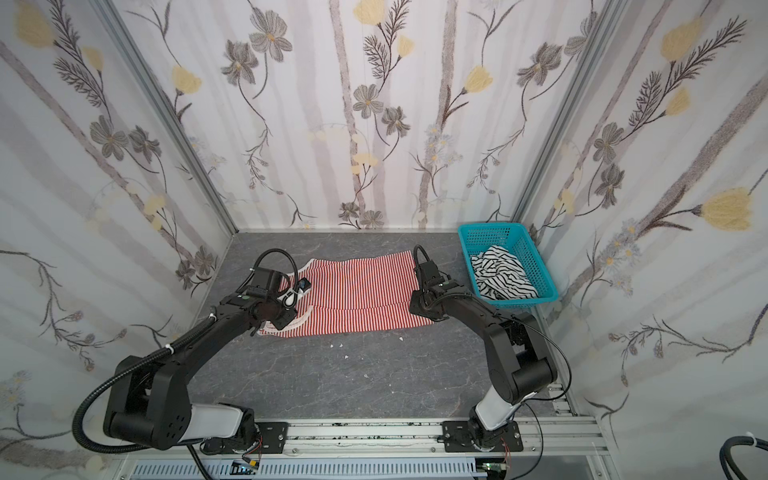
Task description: Fold and stack the tank tops
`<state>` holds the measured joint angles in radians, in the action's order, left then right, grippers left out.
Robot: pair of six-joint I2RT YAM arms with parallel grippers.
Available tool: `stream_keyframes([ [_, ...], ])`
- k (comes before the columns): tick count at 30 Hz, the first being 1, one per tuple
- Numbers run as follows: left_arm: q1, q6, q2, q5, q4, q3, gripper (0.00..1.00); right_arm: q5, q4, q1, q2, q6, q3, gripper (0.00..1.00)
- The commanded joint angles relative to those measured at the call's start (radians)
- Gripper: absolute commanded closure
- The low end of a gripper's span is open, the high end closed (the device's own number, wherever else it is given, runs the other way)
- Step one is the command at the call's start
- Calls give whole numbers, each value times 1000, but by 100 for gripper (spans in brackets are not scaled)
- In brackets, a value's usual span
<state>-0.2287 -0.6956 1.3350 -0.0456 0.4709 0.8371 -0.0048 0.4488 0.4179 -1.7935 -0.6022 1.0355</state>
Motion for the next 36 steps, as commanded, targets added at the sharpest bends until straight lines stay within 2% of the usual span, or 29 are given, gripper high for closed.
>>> stream_keyframes([
  [1, 2, -7, -45, -89, 76, -58, 64, -15, -65, 10, -12, -25, -12, 60],
  [6, 28, -48, -29, -107, 84, -108, 69, -28, -79, 10, -31, -26, -14, 63],
  [14, 183, -91, 92, -176, 70, -34, 69, -37, -92, 9, -35, -33, -22, 64],
  [26, 338, -161, 255, -235, 67, 65, 69, -46, -90, 7, -59, -38, 8, 64],
  [36, 389, -171, 357, -255, 59, 85, 69, -42, -100, 7, -120, -34, 23, 65],
])
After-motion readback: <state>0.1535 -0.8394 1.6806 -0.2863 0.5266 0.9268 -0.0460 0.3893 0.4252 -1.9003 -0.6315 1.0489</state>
